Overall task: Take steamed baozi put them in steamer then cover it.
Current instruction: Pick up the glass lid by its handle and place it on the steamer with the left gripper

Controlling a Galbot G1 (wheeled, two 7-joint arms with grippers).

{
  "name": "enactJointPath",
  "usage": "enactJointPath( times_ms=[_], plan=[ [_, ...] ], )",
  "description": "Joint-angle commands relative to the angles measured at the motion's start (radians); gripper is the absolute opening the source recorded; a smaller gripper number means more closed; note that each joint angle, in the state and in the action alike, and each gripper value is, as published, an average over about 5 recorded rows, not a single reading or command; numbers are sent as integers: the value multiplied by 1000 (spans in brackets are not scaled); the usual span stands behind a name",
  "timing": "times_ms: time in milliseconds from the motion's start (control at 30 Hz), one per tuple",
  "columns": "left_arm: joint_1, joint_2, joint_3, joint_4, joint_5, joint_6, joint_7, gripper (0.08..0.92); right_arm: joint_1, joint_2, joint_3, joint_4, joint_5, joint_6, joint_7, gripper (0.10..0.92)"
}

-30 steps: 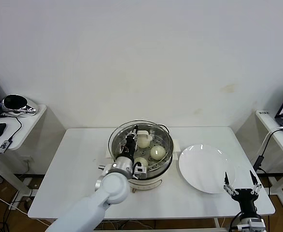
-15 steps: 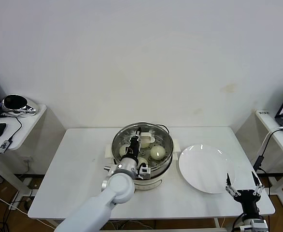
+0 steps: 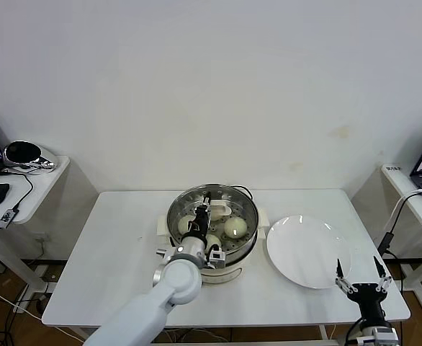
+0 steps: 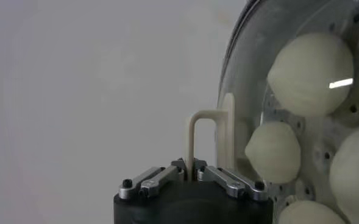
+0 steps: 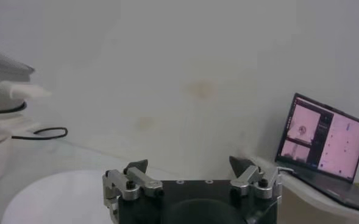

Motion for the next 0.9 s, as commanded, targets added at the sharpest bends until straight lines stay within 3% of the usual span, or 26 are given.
enactJointPath(
  times_ms=[33,133,267,533,767,900],
  plan=[
    [7,-7,-7,2,-3,-1,4,143,-2,-1,0,1,1,1,-1,823],
    [13,-5,-12,-11,-14,1,0,179,-1,-1,-1,2,1,1,-2,823],
    [31,6,-28,-62,-37,1,-6,287,-1,0,-4,1,1,1,-3,823],
    [186,96,-104,-289,-174,-37,-56,521,-6,0,-7,1,-1,3,-4,823],
    [388,192,-274,-491,-460,-213,-187,720,-13,2,-26,15,-5,-4,-8,823],
    [587,204,-463,-553,-782,-370,-288,807,-16,-2,-31,16,-2,-2,-11,823]
  ],
)
